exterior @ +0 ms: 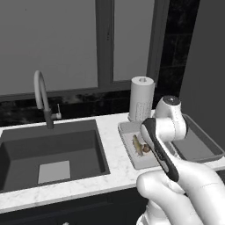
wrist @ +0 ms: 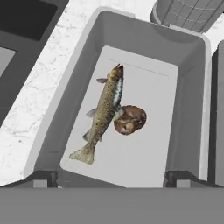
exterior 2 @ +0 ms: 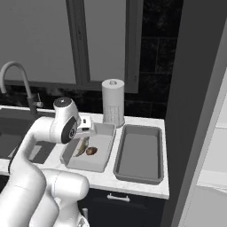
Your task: Place one mushroom and one fish in each tupperware on the nearby counter, to pack two identical lunches.
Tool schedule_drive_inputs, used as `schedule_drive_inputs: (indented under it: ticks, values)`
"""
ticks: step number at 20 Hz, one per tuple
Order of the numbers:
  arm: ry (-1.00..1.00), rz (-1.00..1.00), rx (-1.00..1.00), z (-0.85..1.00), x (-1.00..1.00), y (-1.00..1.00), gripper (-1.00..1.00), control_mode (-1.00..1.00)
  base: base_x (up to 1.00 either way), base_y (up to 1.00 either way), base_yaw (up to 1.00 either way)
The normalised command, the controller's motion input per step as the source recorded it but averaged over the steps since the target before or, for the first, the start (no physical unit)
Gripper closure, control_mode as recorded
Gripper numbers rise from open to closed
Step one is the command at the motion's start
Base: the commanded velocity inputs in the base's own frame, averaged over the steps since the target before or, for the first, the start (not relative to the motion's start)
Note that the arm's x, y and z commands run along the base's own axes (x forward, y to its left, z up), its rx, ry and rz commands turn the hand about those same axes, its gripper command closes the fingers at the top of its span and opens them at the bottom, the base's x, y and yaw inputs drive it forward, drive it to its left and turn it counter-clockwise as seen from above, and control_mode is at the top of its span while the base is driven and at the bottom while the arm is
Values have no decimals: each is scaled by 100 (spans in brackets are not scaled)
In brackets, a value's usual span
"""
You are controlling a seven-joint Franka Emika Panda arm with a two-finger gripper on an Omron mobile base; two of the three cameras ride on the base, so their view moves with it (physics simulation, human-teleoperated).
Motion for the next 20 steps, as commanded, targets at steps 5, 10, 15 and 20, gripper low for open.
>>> schedule_drive_inputs:
  ticks: [5,10,15,20]
  values:
    - [-19,0,0,70,-100,-1,-100,-100,0,0,0]
    - [-24,0,0,94,-100,0,-100,-100,0,0,0]
    - [-17,0,0,76,-100,0,-100,-100,0,0,0]
    - [-1,0,0,2,-100,4,-100,-100,0,0,0]
